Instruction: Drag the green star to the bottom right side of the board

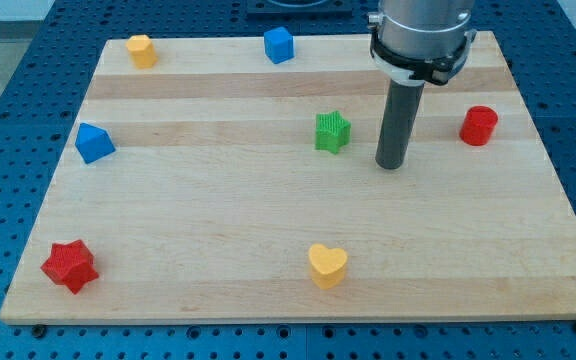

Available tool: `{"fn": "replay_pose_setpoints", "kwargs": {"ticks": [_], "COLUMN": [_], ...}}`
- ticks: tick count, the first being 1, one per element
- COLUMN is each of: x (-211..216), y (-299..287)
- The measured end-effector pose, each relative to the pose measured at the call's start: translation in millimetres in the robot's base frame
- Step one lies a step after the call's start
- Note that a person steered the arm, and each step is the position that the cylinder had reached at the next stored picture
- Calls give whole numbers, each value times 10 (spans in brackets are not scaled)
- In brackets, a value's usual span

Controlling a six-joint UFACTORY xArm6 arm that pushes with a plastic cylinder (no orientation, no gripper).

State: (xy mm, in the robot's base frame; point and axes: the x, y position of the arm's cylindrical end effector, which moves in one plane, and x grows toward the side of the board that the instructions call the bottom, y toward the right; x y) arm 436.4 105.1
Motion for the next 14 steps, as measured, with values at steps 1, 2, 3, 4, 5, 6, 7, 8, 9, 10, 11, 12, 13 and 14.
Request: {"fn": "replay_pose_setpoints", "kwargs": {"ticks": [1,2,3,4,5,6,7,8,9,10,11,12,13,14], "x": [-503,-958,-961,-605,-147,339,59,-504,-816,-727,-433,-116,116,241], "y": [-99,-254,-604,-698,-206,217,273,193,-98,-637,-819,-599,-89,231]}}
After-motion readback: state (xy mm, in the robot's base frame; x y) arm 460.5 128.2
